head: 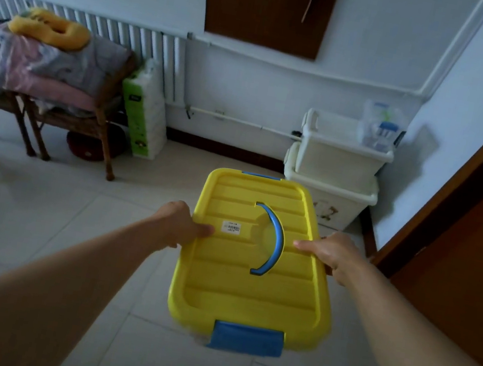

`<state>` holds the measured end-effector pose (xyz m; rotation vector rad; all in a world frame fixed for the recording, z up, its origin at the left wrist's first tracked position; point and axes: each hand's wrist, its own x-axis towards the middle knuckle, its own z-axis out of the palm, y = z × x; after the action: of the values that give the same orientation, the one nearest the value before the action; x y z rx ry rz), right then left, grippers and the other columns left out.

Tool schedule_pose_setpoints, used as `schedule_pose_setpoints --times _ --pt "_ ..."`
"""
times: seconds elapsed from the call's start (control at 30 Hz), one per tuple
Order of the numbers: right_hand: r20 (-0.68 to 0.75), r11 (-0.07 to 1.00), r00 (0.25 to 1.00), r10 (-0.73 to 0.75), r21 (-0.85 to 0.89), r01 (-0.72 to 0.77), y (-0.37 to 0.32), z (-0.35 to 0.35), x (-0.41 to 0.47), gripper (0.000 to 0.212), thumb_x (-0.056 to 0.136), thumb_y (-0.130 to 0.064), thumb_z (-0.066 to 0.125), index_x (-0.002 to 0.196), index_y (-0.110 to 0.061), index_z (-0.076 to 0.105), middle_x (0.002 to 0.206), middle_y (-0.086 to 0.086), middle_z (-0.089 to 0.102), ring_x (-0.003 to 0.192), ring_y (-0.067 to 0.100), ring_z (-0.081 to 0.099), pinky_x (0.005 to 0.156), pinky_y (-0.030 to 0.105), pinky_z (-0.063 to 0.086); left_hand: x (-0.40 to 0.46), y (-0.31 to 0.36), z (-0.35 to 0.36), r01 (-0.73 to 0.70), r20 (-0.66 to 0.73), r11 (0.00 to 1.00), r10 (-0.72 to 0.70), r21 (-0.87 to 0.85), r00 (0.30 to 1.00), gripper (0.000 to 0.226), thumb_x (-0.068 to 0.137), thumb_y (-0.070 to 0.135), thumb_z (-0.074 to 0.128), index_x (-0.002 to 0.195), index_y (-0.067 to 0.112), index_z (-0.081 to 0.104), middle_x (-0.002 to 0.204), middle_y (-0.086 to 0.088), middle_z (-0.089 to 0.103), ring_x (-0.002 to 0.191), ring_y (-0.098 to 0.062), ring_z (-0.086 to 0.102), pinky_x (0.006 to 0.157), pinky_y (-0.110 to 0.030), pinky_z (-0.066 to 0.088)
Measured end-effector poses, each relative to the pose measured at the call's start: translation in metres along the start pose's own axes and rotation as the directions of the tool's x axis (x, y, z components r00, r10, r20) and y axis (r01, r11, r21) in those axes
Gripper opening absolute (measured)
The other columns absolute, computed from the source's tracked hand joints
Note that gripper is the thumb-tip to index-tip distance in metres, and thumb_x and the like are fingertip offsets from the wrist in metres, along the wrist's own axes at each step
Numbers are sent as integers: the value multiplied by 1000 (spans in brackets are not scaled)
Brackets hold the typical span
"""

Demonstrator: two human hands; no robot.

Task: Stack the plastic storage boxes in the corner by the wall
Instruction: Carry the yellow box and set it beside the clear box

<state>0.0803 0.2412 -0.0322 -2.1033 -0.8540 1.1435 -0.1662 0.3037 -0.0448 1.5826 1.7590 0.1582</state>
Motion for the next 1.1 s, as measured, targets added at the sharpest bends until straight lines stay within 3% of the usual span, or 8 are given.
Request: schedule_pose_setpoints --times 0.13,0.2,0.33,0.53,0.7,0.83,1.0,1.1 --pt "-50 999 998 -24 31 26 -40 -34 41 51 72 -13 81 115 6 60 111 21 66 84 29 63 73 36 50 53 60 -15 -73 40 997 72 24 997 60 79 46 69 114 -1 56 98 -12 65 78 -22 63 66 -30 53" --pt "-106 998 994 -15 52 21 -58 -51 66 52 72 -13 82 115 7 59 112 21 66 90 32 65 74 36 51 84 93 -25 -107 41 992 104 70 994 60 78 49 69 108 -3 62 88 -11 64 69 -20 59 58 -27 48" --pt "-153 997 988 -22 73 33 -101 -89 110 45 73 -16 81 107 3 59 103 16 65 82 27 60 70 34 48 136 158 -44 -190 54 977 186 99 981 58 76 51 69 99 -1 65 82 -11 65 61 -20 56 60 -27 46" --pt "-237 996 971 -18 82 39 -150 -142 185 51 70 -20 83 109 4 59 109 19 66 91 32 64 78 40 54 207 248 -56 -258 57 962 254 92 966 44 76 49 70 67 11 51 61 -1 55 49 -13 49 46 -23 39" --pt "-238 997 971 -33 60 49 -188 -179 275 58 70 -25 83 114 3 59 112 19 66 98 34 65 86 45 54 281 319 -56 -249 76 965 242 88 967 45 75 50 72 67 10 51 62 -2 56 50 -13 49 46 -23 39" --pt "-201 995 978 -48 71 64 -218 -207 359 57 72 -22 82 117 2 56 115 18 64 96 32 63 80 39 52 351 371 -51 -227 70 971 223 68 972 45 74 49 73 69 10 51 62 -3 56 49 -14 50 45 -23 39" --pt "-178 997 982 -68 13 71 -261 -235 463 59 68 -24 84 115 1 57 110 18 65 98 33 65 87 44 55 432 427 -51 -199 72 980 197 24 978 47 74 48 73 87 5 59 64 -2 58 52 -14 51 47 -23 41" --pt "-178 998 982 -68 -5 68 -288 -246 515 58 71 -26 83 114 0 54 111 17 63 99 32 63 81 38 54 484 458 -54 -194 74 981 192 24 979 45 74 47 74 75 6 55 62 -3 57 51 -14 51 48 -23 42"
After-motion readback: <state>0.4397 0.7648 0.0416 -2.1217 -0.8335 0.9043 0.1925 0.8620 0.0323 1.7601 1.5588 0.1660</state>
